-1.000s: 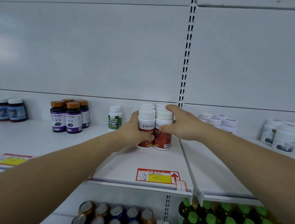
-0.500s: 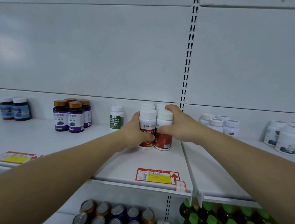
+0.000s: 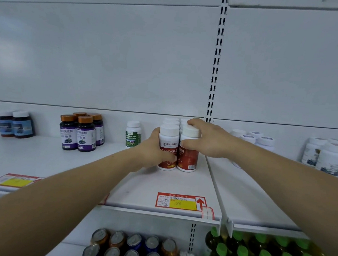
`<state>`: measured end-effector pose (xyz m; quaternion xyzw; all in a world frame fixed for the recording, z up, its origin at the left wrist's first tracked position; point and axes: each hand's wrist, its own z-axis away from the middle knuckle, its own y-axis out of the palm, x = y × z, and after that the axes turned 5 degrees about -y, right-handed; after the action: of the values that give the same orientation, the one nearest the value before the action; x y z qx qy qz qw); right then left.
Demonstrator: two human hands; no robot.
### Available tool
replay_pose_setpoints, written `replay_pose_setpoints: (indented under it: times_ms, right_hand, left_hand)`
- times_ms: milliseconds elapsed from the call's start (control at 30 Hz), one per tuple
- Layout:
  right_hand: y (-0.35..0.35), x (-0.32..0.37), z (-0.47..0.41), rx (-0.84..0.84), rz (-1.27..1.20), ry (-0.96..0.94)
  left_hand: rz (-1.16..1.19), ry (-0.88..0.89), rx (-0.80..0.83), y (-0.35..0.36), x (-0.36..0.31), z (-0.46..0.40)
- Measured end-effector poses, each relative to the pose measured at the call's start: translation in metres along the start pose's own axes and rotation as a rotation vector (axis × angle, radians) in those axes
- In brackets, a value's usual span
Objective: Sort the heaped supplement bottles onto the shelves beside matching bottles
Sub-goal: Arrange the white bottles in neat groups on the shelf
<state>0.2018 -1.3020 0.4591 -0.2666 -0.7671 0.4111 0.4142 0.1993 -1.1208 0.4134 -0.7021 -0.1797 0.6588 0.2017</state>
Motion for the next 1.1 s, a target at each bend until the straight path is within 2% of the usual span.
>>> replay_pose_setpoints:
  times_ms: [300, 500, 733, 867, 1100]
  right_hand:
    - [-0.013, 0.001, -0.006, 0.028, 0.072, -0.004]
    - [-0.03, -0.002, -0.007, 0.041, 0.183, -0.041]
    - [-0.054, -0.014, 0.0, 0.045, 0.197, -0.027]
    - [-0.075, -0.025, 0.023, 0.003, 0.199, 0.045]
    - [-0.103, -0.058, 0.067, -0.052, 0.22, 0.204]
  left_hand:
    - [-0.107, -0.011, -0.012, -0.01, -0.008, 0.006]
    - [-0.347, -0.074, -0.08, -0.023, -0.022, 0.018]
    - [-0.677, 0.056, -0.162, -0.036, -0.067, 0.042]
    - [-0.731, 0.129, -0.128, -0.022, -0.088, 0.048]
    - [-0.687, 0.285, -0.024, 0.032, -0.118, 0.053]
